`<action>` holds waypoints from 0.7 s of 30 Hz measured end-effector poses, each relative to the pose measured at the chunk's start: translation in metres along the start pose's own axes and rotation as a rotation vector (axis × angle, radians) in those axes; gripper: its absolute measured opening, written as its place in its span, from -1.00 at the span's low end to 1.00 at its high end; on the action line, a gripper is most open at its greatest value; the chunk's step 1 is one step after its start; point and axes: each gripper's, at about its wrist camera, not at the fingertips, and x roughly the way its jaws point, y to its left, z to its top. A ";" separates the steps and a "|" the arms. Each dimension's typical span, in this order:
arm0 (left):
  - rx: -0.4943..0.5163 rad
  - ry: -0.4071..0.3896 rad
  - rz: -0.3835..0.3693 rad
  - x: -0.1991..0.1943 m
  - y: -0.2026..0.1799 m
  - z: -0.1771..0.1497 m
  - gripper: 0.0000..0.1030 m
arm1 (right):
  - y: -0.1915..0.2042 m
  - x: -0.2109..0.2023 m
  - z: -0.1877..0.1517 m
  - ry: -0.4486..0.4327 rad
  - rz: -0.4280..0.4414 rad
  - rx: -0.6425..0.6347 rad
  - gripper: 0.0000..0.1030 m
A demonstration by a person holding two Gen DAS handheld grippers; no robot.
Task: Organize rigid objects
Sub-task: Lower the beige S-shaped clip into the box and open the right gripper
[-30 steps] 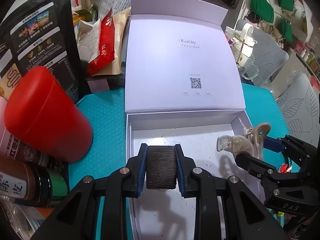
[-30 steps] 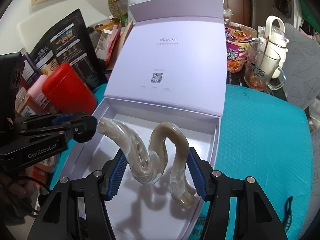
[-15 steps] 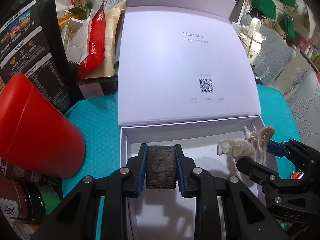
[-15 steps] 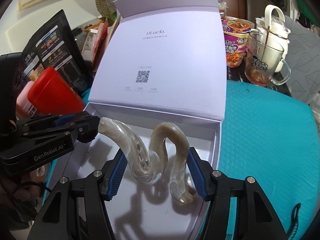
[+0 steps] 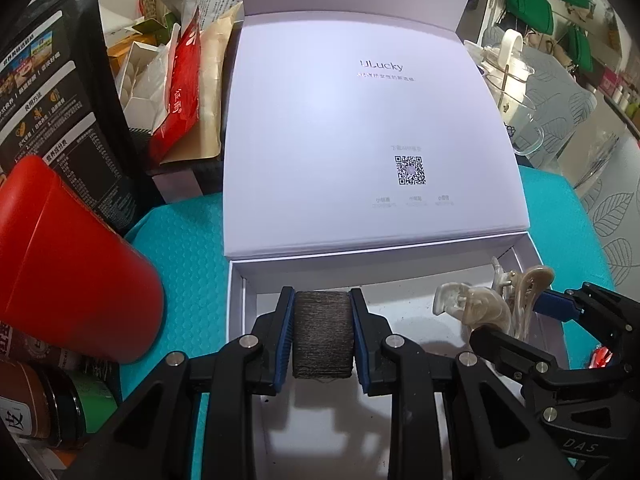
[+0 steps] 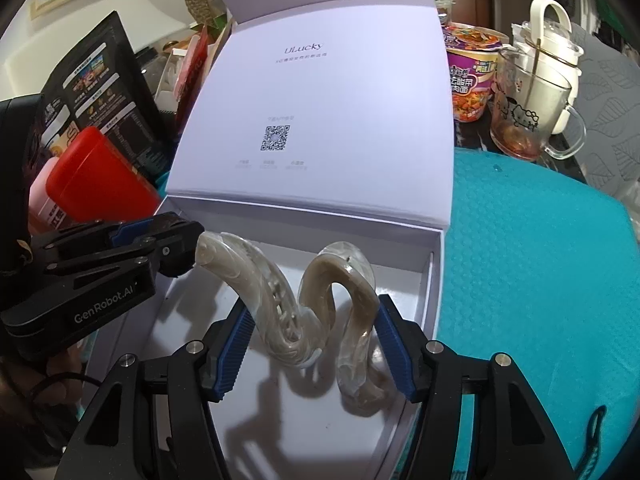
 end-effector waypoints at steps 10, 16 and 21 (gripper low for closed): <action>-0.037 0.021 -0.015 -0.007 0.000 0.000 -0.50 | -0.001 -0.016 0.003 -0.029 -0.021 -0.012 0.43; -0.040 0.019 0.005 -0.018 0.001 0.001 -0.50 | 0.000 -0.030 0.001 -0.049 -0.030 -0.020 0.43; -0.041 0.000 0.008 -0.034 0.000 0.001 -0.50 | 0.002 -0.045 0.000 -0.071 -0.034 -0.026 0.43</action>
